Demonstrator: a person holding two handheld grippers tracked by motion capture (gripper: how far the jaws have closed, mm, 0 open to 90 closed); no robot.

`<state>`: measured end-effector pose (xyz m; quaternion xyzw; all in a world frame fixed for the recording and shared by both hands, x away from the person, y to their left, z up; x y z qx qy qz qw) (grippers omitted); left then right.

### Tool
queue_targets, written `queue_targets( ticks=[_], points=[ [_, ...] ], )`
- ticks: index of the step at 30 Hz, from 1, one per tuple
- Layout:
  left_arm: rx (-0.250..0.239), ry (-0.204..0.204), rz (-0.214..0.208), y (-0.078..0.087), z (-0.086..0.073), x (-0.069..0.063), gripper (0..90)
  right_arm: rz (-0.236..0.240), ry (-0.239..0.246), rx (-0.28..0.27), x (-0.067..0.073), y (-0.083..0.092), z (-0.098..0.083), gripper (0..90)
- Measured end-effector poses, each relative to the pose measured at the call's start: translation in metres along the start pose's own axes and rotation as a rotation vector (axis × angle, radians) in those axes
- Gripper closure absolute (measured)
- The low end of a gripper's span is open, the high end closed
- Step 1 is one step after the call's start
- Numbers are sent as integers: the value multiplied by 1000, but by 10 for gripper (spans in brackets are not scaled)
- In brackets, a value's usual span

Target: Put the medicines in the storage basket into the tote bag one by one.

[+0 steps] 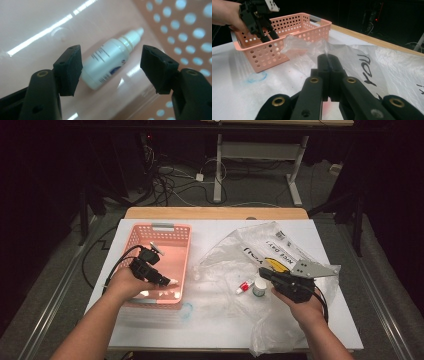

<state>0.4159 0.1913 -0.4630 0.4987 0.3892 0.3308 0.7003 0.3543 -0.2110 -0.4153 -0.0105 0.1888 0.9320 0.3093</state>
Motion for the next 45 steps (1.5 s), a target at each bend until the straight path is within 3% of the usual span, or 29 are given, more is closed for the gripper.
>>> queue_targets(
  ticks=[3, 8, 14, 17, 27, 33, 42, 45],
  points=[
    [53, -14, 20, -6, 1, 1, 336, 0, 0, 0, 0, 0, 0, 900],
    [89, -36, 51, -11, 5, 0, 403, 1, 3, -1, 0, 0, 0, 900],
    [102, -53, 48, -18, 9, 0, 482, 0, 2, 0, 0, 0, 0, 900],
    [87, -61, 54, -19, 10, 0, 519, -1, 1, 2, 0, 0, -1, 900],
    [68, -42, 62, -17, 11, -1, 565, -1, 4, 1, 0, 1, 0, 900],
    [-9, 5, 36, -5, 12, -5, 569, -4, 2, -5, -1, 1, 1, 900],
    [-129, 35, 15, 14, 1, -9, 570, -3, -1, -6, -1, 2, 0, 900],
    [-194, 41, 7, 20, -4, -12, 570, -3, 3, -7, -1, 2, 1, 900]
  ],
)
Point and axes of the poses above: each handheld gripper's, and its own axes: y roughly backward along the jaws, z roughly out of its top, x roughly to its left, the point moved 3 cm from there along -y, roughly forward along the jaws, and after that the axes turned 10 degrees about y, right-handed, at the moved point
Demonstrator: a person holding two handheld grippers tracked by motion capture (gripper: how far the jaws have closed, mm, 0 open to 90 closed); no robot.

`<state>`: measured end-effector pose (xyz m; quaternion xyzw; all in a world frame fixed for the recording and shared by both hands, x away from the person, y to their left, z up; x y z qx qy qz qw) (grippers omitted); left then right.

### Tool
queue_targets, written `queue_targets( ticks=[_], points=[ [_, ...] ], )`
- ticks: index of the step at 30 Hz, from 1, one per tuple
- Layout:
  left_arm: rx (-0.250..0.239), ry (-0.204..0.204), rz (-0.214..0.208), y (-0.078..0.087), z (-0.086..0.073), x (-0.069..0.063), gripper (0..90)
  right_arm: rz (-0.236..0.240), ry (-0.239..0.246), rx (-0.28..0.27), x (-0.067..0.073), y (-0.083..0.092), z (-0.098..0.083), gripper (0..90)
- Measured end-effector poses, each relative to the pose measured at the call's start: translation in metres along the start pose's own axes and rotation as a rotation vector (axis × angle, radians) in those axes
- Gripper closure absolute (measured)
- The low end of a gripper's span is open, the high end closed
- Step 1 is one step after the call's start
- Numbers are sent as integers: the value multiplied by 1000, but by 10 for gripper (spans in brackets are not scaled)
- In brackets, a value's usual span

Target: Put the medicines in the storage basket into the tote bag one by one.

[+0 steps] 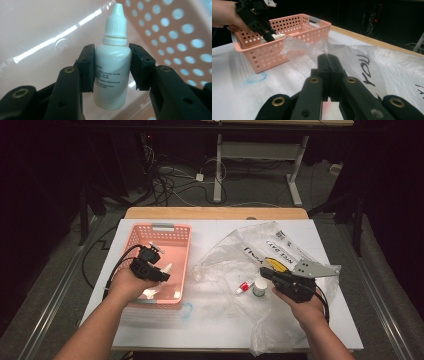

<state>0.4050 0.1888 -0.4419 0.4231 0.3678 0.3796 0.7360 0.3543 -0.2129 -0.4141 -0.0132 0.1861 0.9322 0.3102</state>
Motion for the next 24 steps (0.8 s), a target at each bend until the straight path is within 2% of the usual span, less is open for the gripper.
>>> queue_targets(
  ticks=[2, 5, 11, 15, 18, 24],
  points=[
    [-41, -7, 1, 5, -3, -4, 570, 0, 0, -1, 0, 0, 0, 900],
    [-104, 3, -20, 11, -8, -8, 571, -2, -2, -1, 0, 0, 0, 900],
    [-210, 22, -27, 19, -20, -14, 571, -1, -1, -2, 1, 0, 0, 900],
    [-251, 15, -6, 19, -28, -18, 572, -2, 1, -4, 1, 0, 0, 900],
    [-280, 16, -23, 18, -35, -22, 572, -2, 0, -2, 2, 0, 0, 900],
    [-314, 2, -22, 16, -46, -26, 573, -1, 5, -4, 2, 0, 0, 900]
  ],
)
Point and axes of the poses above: each handheld gripper's, and its own axes: y roughly backward along the jaws, z roughly out of its top, x roughly to its left, the point moved 3 cm from there along -y, roughly forward along the jaws, and after that the axes turned 10 degrees about y, right-handed, at the moved point
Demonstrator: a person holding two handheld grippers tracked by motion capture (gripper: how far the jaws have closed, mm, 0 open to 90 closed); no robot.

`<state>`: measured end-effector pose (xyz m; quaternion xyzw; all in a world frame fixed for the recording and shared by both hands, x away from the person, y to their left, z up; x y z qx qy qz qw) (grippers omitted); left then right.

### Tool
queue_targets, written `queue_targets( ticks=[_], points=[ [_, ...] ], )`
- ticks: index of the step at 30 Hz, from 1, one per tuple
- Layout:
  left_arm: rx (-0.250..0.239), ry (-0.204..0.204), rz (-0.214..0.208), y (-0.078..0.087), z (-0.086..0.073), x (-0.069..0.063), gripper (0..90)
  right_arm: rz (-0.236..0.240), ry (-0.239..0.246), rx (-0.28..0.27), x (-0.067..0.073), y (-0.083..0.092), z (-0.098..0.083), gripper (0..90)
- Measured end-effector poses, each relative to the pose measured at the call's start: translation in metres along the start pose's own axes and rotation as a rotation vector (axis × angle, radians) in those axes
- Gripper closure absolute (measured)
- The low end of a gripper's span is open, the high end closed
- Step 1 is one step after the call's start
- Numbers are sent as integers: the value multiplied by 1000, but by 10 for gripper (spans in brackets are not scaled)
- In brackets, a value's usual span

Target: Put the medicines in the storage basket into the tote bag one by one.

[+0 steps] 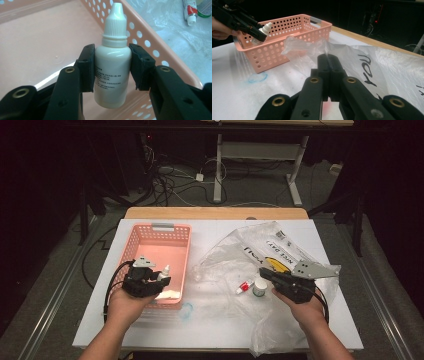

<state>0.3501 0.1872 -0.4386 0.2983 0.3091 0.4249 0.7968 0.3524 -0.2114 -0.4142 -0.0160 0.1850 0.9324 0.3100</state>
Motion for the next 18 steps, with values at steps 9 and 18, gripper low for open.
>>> queue_targets(
  ticks=[9, 18],
  points=[
    [-53, 12, -17, 0, -8, -6, 574, -3, 2, 0, 0, 1, -1, 900],
    [-136, 3, -49, 11, 0, -22, 576, -9, 0, -4, -1, 2, 0, 900]
  ],
)
Point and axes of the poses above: each handheld gripper's, and its own axes: y roughly backward along the jaws, z roughly out of its top, x roughly to its left, the point moved 3 cm from there along -y, roughly forward along the jaws, and after that the axes turned 10 degrees about y, right-handed, at the moved point
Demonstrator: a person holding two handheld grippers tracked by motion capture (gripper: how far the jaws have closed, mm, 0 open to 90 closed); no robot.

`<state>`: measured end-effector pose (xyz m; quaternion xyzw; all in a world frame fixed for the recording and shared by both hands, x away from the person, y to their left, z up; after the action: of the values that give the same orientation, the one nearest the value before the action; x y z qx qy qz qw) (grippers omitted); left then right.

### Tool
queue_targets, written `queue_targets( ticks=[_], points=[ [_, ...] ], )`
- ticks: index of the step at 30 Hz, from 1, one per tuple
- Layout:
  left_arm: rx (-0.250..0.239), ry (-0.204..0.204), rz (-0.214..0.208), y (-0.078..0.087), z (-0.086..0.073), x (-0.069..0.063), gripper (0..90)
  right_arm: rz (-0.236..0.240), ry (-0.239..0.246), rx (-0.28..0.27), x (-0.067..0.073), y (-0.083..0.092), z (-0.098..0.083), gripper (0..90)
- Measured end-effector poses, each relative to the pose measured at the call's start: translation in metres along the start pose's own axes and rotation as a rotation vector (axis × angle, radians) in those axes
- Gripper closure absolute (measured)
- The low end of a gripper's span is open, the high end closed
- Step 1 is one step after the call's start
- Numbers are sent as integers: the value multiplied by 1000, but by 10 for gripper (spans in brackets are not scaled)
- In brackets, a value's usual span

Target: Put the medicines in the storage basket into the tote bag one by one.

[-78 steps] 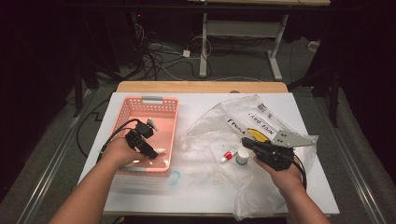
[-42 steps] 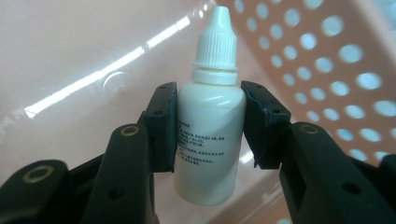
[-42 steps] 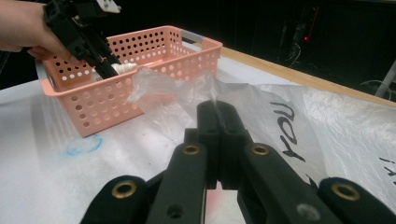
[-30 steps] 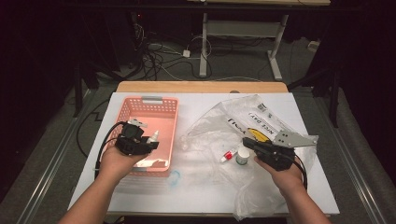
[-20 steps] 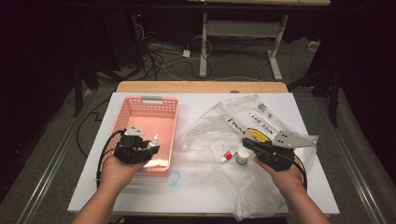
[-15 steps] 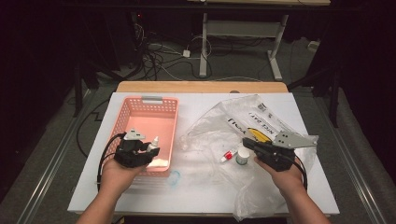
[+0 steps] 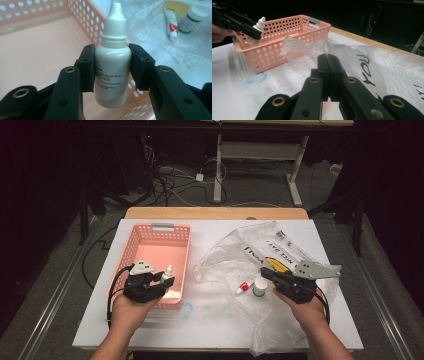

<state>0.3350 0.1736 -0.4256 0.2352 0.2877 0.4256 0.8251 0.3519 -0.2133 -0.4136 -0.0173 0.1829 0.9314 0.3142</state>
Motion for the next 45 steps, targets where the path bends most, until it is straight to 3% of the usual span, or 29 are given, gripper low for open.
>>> queue_targets(
  ticks=[5, 11, 27, 36, 45],
  points=[
    [-33, -25, -34, 3, 7, -17, 576, 2, 0, 0, 0, 0, 0, 900],
    [-40, -61, -91, -2, 11, -41, 576, 1, 1, -3, 0, 0, 1, 900],
    [43, -138, -183, -52, 9, -92, 577, 3, 1, -8, 1, 1, 2, 900],
    [74, -174, -197, -82, 8, -110, 577, 5, 5, -11, 1, 1, 2, 900],
    [71, -197, -172, -110, 16, -115, 576, 8, 8, -18, 2, 0, 4, 900]
  ],
)
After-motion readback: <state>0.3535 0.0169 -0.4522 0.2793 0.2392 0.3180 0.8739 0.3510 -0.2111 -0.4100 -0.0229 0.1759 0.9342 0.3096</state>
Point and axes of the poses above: each handheld gripper's, and its own axes: y roughly backward along the jaws, z roughly out of its top, x roughly to its left, the point moved 3 cm from there along -y, roughly forward along the jaws, and after that the axes turned 10 degrees about y, right-handed, at the moved point
